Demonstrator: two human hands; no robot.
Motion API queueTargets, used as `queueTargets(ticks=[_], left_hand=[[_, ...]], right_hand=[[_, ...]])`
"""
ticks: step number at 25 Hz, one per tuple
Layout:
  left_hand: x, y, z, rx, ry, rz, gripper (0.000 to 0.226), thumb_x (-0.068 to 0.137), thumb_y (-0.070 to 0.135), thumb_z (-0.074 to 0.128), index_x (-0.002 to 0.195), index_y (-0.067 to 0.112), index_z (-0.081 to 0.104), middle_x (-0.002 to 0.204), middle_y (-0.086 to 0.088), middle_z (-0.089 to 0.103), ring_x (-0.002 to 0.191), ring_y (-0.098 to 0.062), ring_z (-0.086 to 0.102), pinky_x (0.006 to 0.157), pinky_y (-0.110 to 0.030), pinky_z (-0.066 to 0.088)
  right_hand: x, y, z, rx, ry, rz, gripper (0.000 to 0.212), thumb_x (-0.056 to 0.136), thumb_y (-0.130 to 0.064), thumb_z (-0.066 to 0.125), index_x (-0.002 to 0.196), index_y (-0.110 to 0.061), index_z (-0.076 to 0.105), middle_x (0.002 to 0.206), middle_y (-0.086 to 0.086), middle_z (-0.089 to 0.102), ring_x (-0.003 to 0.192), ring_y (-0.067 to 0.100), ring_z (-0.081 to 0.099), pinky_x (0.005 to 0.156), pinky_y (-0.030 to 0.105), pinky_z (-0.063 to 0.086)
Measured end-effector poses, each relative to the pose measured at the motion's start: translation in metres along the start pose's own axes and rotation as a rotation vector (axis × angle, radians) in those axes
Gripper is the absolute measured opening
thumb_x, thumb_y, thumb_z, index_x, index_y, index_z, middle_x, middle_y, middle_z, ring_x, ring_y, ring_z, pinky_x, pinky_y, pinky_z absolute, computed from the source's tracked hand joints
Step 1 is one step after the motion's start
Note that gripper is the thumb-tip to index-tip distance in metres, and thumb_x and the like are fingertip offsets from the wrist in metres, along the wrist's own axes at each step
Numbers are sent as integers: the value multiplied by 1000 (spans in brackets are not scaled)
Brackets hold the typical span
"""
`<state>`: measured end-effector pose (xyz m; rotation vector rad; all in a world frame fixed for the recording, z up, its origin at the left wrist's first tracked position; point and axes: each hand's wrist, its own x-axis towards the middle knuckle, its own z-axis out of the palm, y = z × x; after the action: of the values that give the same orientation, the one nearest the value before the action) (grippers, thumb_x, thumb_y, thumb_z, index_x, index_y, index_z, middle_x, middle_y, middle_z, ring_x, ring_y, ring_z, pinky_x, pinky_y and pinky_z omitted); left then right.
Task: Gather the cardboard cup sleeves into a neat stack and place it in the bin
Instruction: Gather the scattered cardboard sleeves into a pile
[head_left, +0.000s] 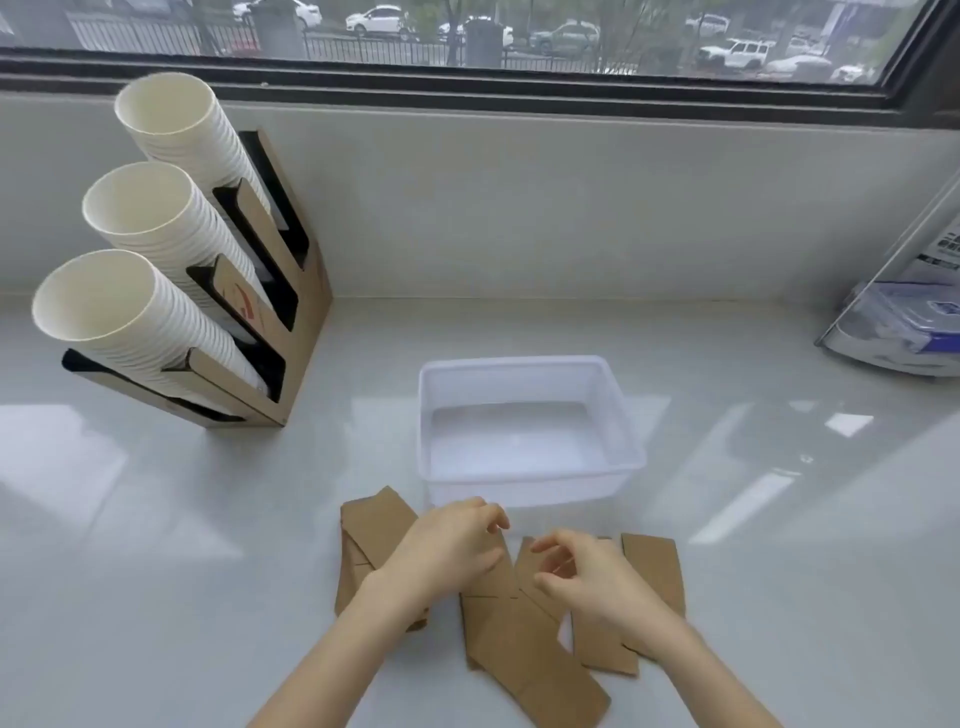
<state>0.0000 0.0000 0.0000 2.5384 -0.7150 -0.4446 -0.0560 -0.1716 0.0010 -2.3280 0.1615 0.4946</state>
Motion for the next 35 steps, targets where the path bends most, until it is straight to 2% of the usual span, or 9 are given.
queueTargets(ticks=[3,8,11,14,19,25,27,29,35], left_hand=[[0,2,11,113,-95,23,33,84,28,50,116,19,50,118,0,58,106,-18,54,81,-29,42],[-3,-2,28,227,-173,37,33,81,29,54,111,16,52,115,-5,56,105,-24,52,81,-32,37],[-4,-2,31,241,-185,46,33,79,34,56,107,16,54,111,-5,53,102,-23,50,79,-30,30],[-4,-2,31,250,-214,48,33,79,36,57,106,17,55,110,-5,53,103,-22,49,86,-33,31],[-3,0,32,230,-207,62,24,79,28,55,97,13,55,104,-6,57,100,-23,50,85,-32,30],[1,0,24,110,-207,58,17,80,21,53,94,11,50,97,-11,65,89,-26,57,73,-31,37],[2,-2,19,16,-188,48,17,80,21,53,95,12,48,95,-10,65,84,-22,56,73,-36,45],[2,-3,16,-74,-152,38,17,81,21,53,96,15,50,95,-7,65,80,-16,52,74,-35,47],[3,-4,13,-177,-65,21,14,86,19,48,97,13,56,96,-3,61,81,-12,51,71,-22,41]], right_hand=[[-2,6,10,-79,-57,61,39,76,-35,62,114,-27,55,96,-9,57,90,8,56,86,28,49],[-5,8,27,-210,-99,102,42,74,-40,62,113,-27,51,114,-3,52,104,17,55,86,34,48],[-5,6,36,-285,-98,116,43,73,-42,62,110,-24,47,114,-1,47,107,20,50,79,32,43],[-4,4,41,-324,-91,115,37,75,-39,62,104,-21,47,106,0,42,103,21,47,71,29,36],[-4,4,42,-280,-90,92,27,77,-33,62,86,-23,39,95,-2,38,85,16,40,68,28,33],[-4,3,34,-89,-72,73,23,75,-29,62,80,-28,40,81,-10,50,79,17,50,66,31,42],[-4,3,28,-32,-38,51,21,76,-29,62,78,-33,42,78,-13,50,79,15,52,67,29,44],[-3,3,22,21,11,34,16,76,-30,62,81,-33,47,83,-12,54,84,13,55,71,29,47],[-3,12,6,129,132,9,3,83,-32,57,83,-31,54,80,-16,58,77,-1,54,62,14,41]])
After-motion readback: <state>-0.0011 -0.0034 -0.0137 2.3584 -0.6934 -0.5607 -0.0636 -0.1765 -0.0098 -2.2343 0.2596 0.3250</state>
